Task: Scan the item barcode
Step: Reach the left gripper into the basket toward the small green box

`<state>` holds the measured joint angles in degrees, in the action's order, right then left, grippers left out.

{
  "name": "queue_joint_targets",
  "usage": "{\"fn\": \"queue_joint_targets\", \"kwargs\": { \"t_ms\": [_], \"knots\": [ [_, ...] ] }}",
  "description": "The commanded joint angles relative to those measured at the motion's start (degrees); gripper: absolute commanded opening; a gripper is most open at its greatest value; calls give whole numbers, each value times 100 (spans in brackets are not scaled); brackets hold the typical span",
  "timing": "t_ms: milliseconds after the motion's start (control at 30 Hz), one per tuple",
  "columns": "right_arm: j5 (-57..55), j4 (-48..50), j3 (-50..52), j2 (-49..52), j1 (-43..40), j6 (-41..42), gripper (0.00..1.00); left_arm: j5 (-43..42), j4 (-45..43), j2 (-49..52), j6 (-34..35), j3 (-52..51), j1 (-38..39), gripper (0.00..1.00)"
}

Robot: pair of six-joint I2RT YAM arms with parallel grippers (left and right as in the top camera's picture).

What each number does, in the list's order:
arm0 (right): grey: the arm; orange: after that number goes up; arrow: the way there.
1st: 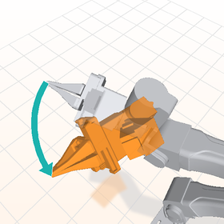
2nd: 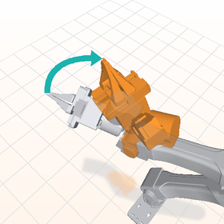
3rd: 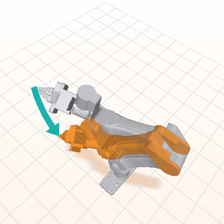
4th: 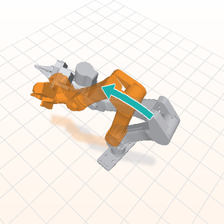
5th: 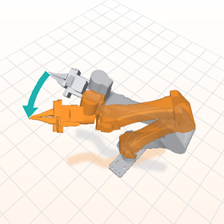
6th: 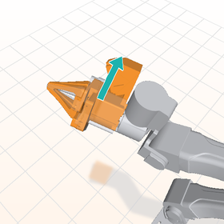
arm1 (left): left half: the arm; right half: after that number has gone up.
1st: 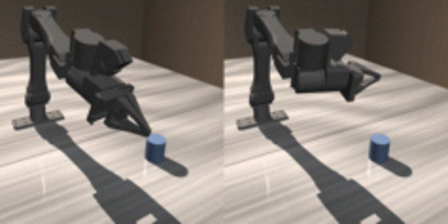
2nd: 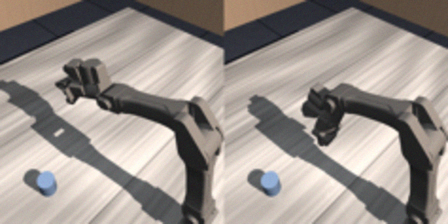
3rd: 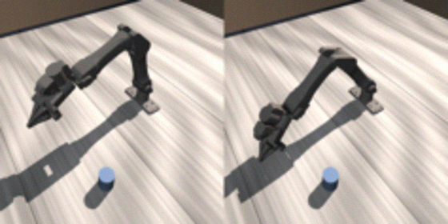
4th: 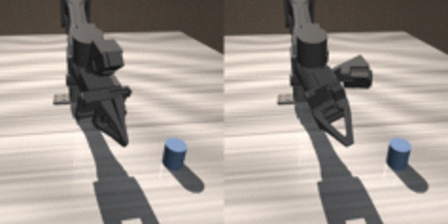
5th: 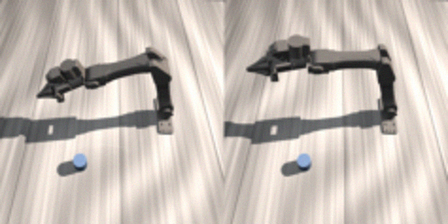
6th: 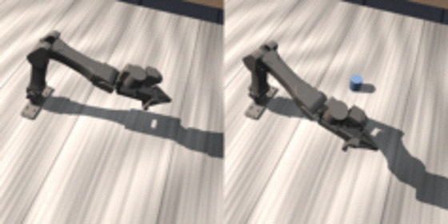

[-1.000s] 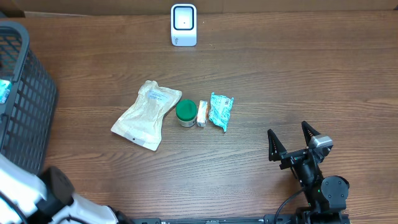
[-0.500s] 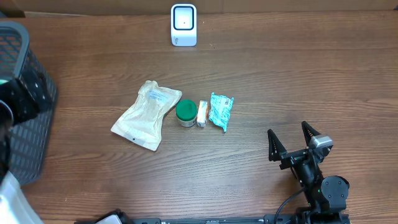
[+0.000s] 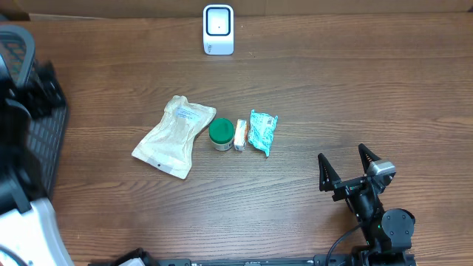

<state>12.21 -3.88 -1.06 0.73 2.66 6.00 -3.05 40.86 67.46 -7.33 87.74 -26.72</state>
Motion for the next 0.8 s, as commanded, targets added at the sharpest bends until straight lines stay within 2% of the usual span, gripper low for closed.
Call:
{"fn": "queue_joint_targets", "kwargs": {
  "t_ms": [0, 100, 300, 600, 767],
  "knots": [
    [9, 39, 59, -55, -11, -7, 100, 669, -125, 741, -122, 1113, -330, 100],
    [9, 39, 59, -55, -11, -7, 100, 903, -138, 1294, 184, 1746, -678, 100],
    [9, 39, 59, -55, -11, -7, 100, 1858, -450, 1969, 306, 1740, -855, 100],
    [9, 39, 59, -55, -11, -7, 100, 1849, -514, 3289, 229, 1652, -1241, 100],
    [9, 39, 59, -55, -11, -9, 100, 1845, -514, 3995, -195, 1652, -1412, 99]
  ]
}}
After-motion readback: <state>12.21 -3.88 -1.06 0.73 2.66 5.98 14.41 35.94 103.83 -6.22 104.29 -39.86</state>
